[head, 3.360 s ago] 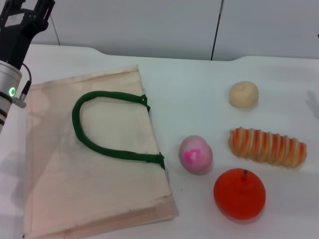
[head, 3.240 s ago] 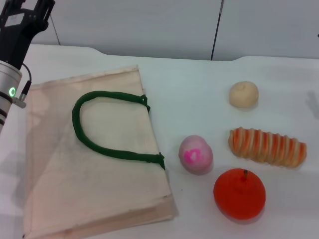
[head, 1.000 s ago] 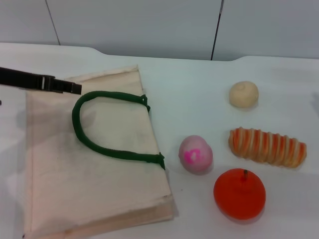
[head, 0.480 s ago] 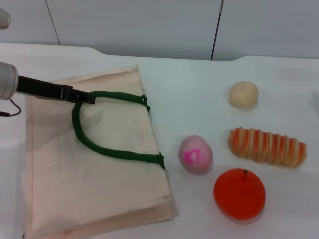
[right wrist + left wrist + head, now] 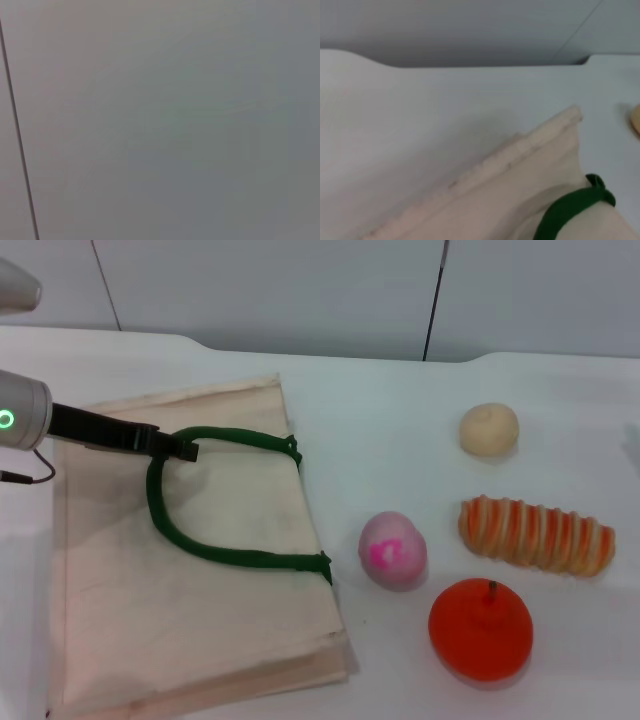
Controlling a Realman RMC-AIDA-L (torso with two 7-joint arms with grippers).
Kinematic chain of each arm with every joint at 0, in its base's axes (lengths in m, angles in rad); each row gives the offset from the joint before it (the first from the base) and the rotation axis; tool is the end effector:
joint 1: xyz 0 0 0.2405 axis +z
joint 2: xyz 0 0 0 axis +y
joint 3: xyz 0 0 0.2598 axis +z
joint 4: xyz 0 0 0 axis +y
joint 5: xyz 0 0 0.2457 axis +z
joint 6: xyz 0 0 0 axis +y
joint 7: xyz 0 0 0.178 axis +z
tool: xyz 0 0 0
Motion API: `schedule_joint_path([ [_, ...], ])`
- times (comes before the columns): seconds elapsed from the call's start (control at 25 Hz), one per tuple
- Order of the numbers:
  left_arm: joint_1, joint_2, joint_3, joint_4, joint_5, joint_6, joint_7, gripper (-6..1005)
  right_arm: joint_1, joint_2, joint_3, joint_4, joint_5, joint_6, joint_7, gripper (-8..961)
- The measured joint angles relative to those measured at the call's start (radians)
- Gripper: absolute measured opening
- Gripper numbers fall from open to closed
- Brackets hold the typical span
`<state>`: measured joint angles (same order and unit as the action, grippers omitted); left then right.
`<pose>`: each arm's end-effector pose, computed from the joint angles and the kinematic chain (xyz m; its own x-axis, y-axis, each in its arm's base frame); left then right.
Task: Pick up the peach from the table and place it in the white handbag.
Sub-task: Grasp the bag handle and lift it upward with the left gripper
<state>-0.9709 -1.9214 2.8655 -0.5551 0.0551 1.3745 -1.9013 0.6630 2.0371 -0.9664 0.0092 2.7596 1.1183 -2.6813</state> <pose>-0.3198 0.4513 0.0351 0.4894 0.8144 0.3119 0.8661 -0.4124 -0.2824 0.3289 0.4519 0.0077 0.5568 0.0666 -0.8280 -0.8160 -0.1423 -0.5602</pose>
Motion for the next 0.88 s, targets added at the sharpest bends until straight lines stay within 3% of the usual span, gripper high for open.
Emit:
schedule_joint_path([
  [0.2, -0.008, 0.017, 0.000, 0.047, 0.083, -0.005, -0.013, 479, 0.000, 0.000, 0.000, 0.000, 0.000, 0.000, 0.000, 892],
  [0.4, -0.011, 0.014, -0.001, 0.043, 0.076, -0.019, -0.018, 236, 0.001, 0.000, 0.000, 0.000, 0.000, -0.003, 0.000, 892],
  [0.68, -0.010, 0.012, -0.002, 0.034, 0.024, -0.016, -0.016, 179, -0.002, 0.000, 0.000, 0.000, 0.000, -0.005, 0.000, 892],
  [0.8, 0.005, 0.014, -0.002, 0.016, -0.095, 0.047, 0.064, 154, -0.007, 0.000, 0.000, 0.000, 0.000, -0.005, 0.000, 892],
  [0.88, 0.027, 0.017, -0.002, -0.009, -0.226, 0.155, 0.176, 146, -0.008, 0.000, 0.000, 0.000, 0.000, -0.005, 0.000, 892],
])
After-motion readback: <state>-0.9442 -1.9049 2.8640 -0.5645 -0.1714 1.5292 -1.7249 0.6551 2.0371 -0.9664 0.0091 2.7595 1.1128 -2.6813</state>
